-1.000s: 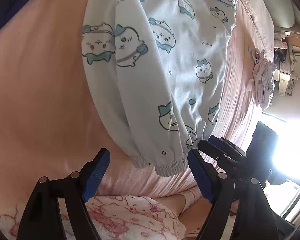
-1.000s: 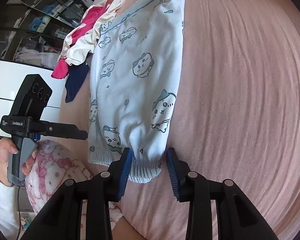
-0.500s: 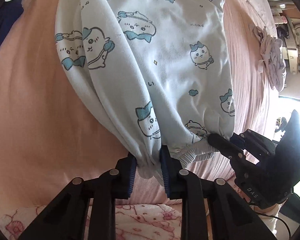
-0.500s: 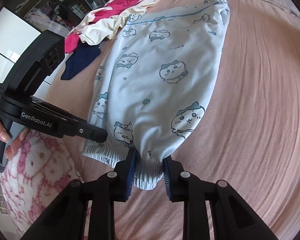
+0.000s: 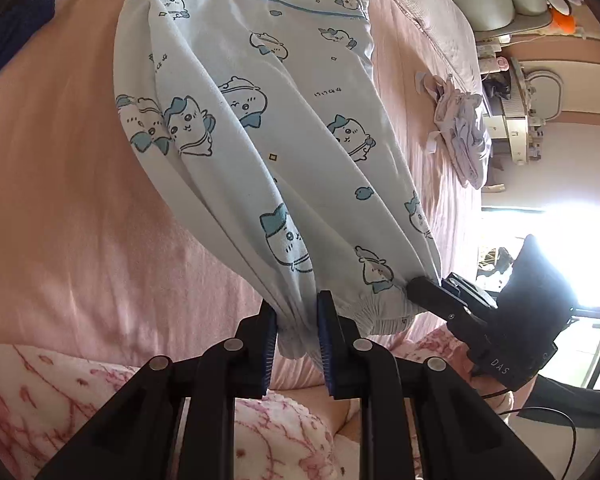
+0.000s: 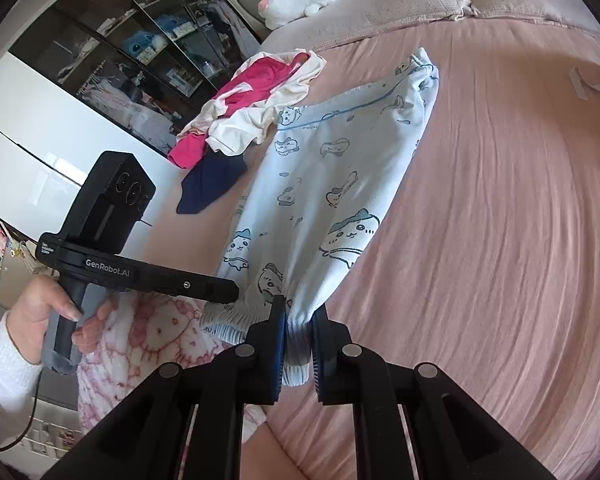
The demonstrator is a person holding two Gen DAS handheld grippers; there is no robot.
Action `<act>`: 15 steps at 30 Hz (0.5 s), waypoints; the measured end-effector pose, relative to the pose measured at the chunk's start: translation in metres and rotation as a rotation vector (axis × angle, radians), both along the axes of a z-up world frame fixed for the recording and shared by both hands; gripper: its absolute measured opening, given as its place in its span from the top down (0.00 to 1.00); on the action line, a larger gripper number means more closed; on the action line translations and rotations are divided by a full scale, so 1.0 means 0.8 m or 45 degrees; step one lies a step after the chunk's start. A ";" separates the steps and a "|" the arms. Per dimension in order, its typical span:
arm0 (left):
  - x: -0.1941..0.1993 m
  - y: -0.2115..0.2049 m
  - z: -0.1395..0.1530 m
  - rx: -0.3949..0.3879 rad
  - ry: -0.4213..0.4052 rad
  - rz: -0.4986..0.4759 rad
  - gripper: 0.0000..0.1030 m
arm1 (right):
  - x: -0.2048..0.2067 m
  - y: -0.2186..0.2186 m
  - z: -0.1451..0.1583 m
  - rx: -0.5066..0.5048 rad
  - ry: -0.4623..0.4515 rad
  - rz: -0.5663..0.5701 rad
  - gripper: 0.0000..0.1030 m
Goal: Fold clothes
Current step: 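Grasp the cuffs with the left gripper while the right gripper lifts them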
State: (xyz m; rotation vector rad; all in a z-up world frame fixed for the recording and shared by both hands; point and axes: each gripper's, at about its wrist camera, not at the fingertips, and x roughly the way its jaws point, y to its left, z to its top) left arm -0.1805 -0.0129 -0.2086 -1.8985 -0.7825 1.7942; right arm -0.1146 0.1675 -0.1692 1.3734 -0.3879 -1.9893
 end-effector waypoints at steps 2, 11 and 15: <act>0.005 -0.032 0.008 0.083 -0.024 0.067 0.84 | 0.002 -0.003 0.005 0.015 -0.010 -0.003 0.91; -0.019 -0.167 0.031 0.380 -0.019 0.333 0.84 | -0.112 -0.014 0.008 -0.011 -0.126 -0.112 0.90; -0.089 -0.194 0.004 0.477 -0.035 0.493 0.84 | -0.190 -0.034 0.006 0.040 -0.085 -0.159 0.90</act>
